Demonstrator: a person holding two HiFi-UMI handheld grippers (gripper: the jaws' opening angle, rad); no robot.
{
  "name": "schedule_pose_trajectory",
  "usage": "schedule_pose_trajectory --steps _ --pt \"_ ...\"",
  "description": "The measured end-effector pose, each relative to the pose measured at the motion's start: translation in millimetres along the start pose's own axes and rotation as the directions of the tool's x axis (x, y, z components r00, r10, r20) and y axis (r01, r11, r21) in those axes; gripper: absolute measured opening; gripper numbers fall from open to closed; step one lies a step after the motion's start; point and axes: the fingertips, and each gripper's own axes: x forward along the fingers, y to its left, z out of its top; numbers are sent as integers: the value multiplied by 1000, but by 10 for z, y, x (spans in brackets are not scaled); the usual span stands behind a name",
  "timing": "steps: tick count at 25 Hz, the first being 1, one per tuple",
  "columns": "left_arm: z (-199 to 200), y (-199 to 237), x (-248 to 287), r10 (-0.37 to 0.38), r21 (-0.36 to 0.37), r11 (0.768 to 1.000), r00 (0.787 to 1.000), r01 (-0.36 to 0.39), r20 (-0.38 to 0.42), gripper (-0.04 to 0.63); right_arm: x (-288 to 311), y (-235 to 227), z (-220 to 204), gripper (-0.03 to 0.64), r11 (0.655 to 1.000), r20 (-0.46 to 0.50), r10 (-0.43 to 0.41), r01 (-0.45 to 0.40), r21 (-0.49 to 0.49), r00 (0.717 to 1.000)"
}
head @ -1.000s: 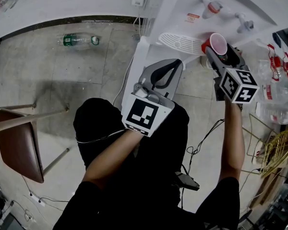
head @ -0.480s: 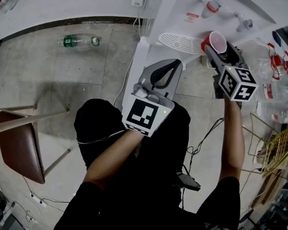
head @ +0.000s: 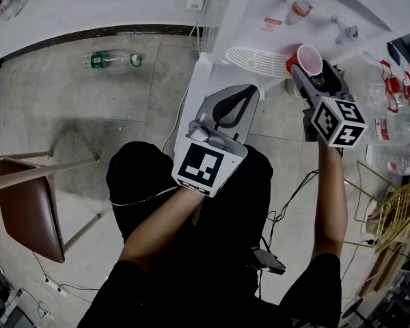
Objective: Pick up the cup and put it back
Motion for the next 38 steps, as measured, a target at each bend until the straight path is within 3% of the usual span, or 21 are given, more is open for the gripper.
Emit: schedule_pose_trajectory --steps 8,10,12,17,21,25,30,35,38 --pt "-33 26 33 4 11 1000 1000 -4 -9 8 -424 -8 53 333 994 108 -54 44 96 993" --pt "-17 33 30 8 5 1000 1000 -8 -3 8 -607 45 -114 259 985 121 -90 70 159 989" --pt "3 14 27 1 7 1000 1000 -1 4 8 -717 124 -432 167 971 82 -110 90 220 990" --pt "-73 -11 29 -1 7 1000 1000 2 -22 8 -608 322 -1248 81 943 -103 -75 104 316 992" --pt "-169 -91 -32 -20 -1 1000 998 20 -54 8 -562 459 -1489 9 938 -171 -55 109 328 984" --pt "-178 -150 -103 -29 -35 999 996 26 -89 7 -548 582 -1510 -3 934 -225 -18 97 344 974" --pt "140 -223 -82 -46 -45 998 991 40 -128 8 -676 675 -1246 -3 920 -297 6 110 375 955" --pt "677 -231 -229 38 -97 994 979 -59 -202 7 -1010 856 -815 -5 913 -388 82 87 398 918" --pt "1045 -366 -308 53 -107 991 970 -81 -238 8 -1309 929 -545 -5 912 -435 94 98 398 895"
